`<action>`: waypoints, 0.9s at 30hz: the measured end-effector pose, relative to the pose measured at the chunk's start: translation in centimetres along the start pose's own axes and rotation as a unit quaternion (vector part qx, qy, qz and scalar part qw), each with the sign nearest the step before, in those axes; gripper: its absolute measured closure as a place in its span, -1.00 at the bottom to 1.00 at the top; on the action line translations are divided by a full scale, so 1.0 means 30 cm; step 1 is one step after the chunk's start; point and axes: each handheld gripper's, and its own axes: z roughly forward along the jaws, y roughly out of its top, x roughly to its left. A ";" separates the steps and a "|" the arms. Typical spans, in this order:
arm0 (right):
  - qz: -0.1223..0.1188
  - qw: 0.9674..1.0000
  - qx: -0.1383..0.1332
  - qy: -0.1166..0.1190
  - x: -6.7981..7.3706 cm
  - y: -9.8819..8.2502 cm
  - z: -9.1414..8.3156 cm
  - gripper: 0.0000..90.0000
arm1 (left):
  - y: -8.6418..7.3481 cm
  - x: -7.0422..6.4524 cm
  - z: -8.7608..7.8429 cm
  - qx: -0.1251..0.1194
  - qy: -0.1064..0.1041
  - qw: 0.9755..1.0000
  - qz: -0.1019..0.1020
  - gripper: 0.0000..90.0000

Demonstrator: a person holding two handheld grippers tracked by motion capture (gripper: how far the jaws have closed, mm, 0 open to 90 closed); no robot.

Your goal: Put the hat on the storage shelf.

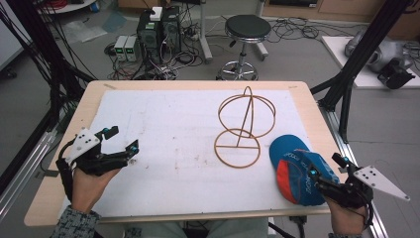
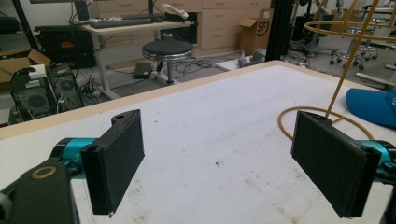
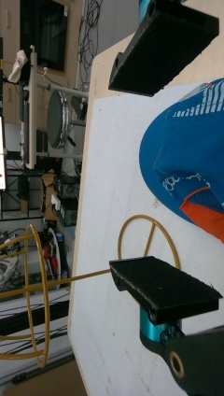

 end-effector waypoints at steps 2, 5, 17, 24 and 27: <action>0.001 1.000 0.001 0.001 0.003 0.000 0.000 -0.75 | 0.002 0.003 -0.003 -0.003 -0.004 1.000 -0.004 -0.61; 0.000 1.000 0.001 0.001 0.005 -0.003 -0.001 -0.75 | 0.009 0.003 -0.003 -0.005 -0.004 1.000 -0.003 -0.61; -0.002 1.000 0.011 -0.012 0.004 -0.046 -0.023 -0.75 | 0.027 0.011 0.009 -0.020 -0.012 1.000 -0.012 -0.61; -0.014 0.999 0.039 -0.023 0.002 -0.096 -0.012 -0.67 | 0.033 0.008 0.017 -0.026 -0.019 0.999 -0.017 -0.61; -0.019 0.998 0.046 -0.030 -0.004 -0.107 -0.010 -0.63 | 0.032 0.007 0.020 -0.025 -0.022 0.999 -0.017 -0.61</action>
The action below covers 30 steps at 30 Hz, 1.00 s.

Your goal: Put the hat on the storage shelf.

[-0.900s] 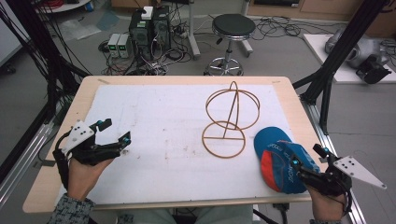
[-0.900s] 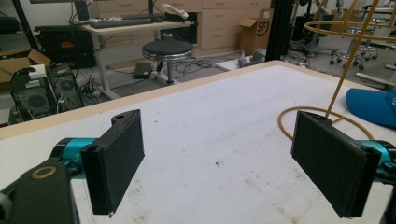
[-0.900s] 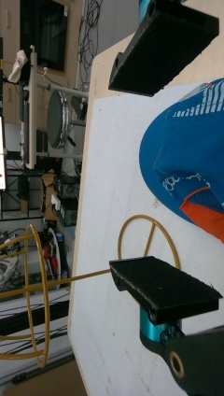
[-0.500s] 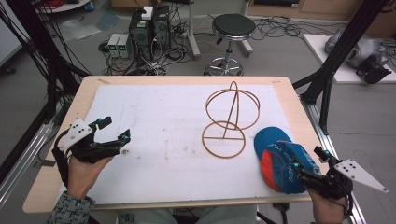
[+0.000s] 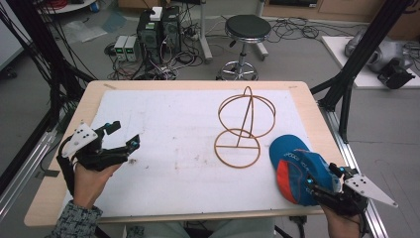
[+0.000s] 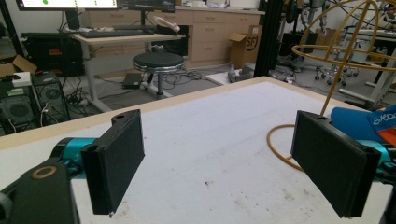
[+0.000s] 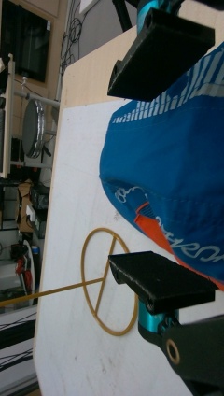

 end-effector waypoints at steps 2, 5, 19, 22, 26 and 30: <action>0.000 1.000 0.003 -0.008 -0.004 -0.007 0.003 -0.62 | 0.000 -0.002 0.002 0.000 -0.001 1.000 -0.001 -0.61; 0.004 1.000 0.012 -0.013 -0.011 -0.018 0.006 -0.56 | 0.001 -0.006 0.004 -0.001 -0.004 1.000 0.000 -0.61; 0.019 0.999 0.030 -0.019 -0.011 -0.024 0.021 -0.13 | 0.007 -0.012 -0.008 -0.007 -0.009 1.000 -0.002 -0.61; 0.020 0.999 0.031 -0.019 -0.013 -0.025 0.023 -0.05 | 0.007 -0.014 -0.009 -0.007 -0.009 1.000 -0.002 -0.61; 0.022 0.999 0.037 -0.019 -0.011 -0.025 0.025 0.00 | 0.007 -0.015 -0.009 -0.007 -0.009 1.000 -0.002 -0.61; 0.023 0.999 0.041 -0.017 -0.009 -0.026 0.030 0.06 | 0.008 -0.015 -0.010 -0.008 -0.009 1.000 0.000 -0.61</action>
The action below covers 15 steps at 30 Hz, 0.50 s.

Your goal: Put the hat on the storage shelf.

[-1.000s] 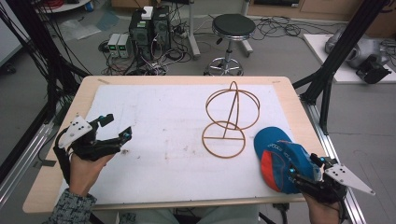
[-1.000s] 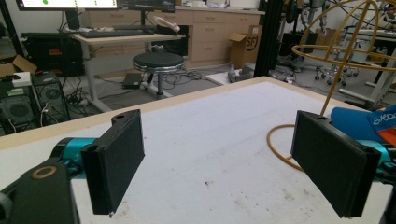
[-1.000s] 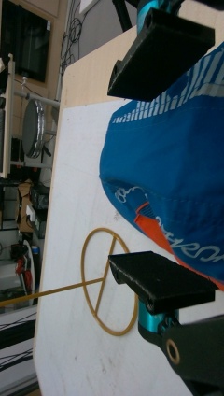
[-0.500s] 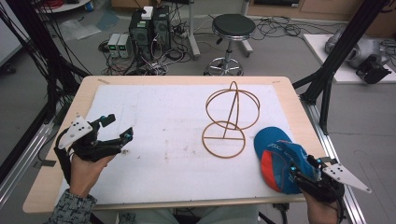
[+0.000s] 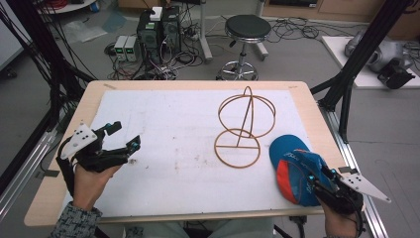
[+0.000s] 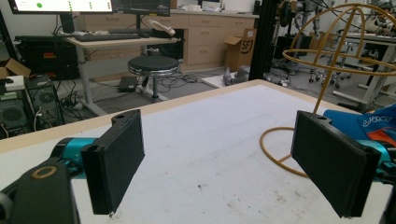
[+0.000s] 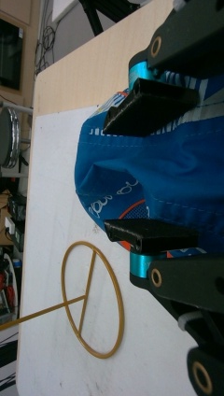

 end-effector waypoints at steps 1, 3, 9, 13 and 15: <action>-0.003 1.000 0.000 -0.001 0.000 -0.001 0.001 0.08 | 0.000 0.000 0.000 0.001 0.000 1.000 0.001 -0.61; -0.002 1.000 0.004 -0.001 0.001 0.000 0.003 0.09 | 0.000 -0.002 0.001 0.001 0.000 1.000 0.001 -0.61; 0.002 1.000 0.012 -0.008 0.003 -0.002 0.007 0.25 | 0.000 -0.005 0.001 0.001 -0.002 1.000 0.002 -0.61; 0.011 1.000 0.014 -0.007 0.001 -0.003 0.007 0.48 | 0.000 -0.007 0.002 0.001 -0.003 1.000 0.002 -0.61; 0.012 1.000 0.014 -0.005 0.001 -0.003 0.007 0.52 | 0.000 -0.008 0.002 0.001 -0.002 1.000 0.003 -0.61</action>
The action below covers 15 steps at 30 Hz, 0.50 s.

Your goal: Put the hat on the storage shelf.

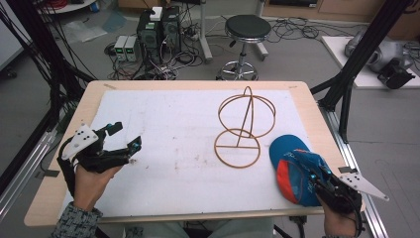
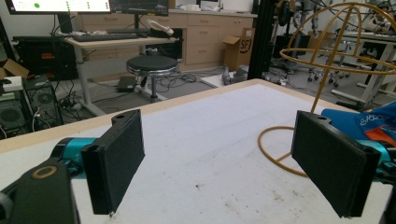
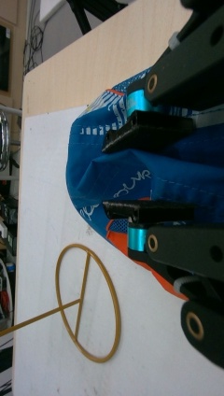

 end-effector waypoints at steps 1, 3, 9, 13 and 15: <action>0.002 1.000 0.000 0.000 0.001 0.000 -0.001 0.55 | 0.000 0.000 -0.001 0.000 -0.001 1.000 0.000 -0.61; 0.003 1.000 -0.002 0.004 0.002 0.002 -0.004 0.66 | 0.001 -0.001 -0.002 -0.001 -0.001 1.000 0.001 -0.61; 0.000 1.000 -0.007 0.005 0.004 0.008 -0.008 0.84 | 0.001 -0.003 -0.001 -0.002 -0.002 1.000 0.002 -0.61; 0.005 1.000 -0.015 0.008 0.005 0.010 -0.012 0.93 | 0.000 -0.001 -0.002 -0.001 0.000 1.000 0.001 -0.61; 0.007 1.000 -0.020 0.008 0.006 0.013 -0.015 0.94 | -0.001 -0.001 -0.002 -0.001 0.000 1.000 0.001 -0.61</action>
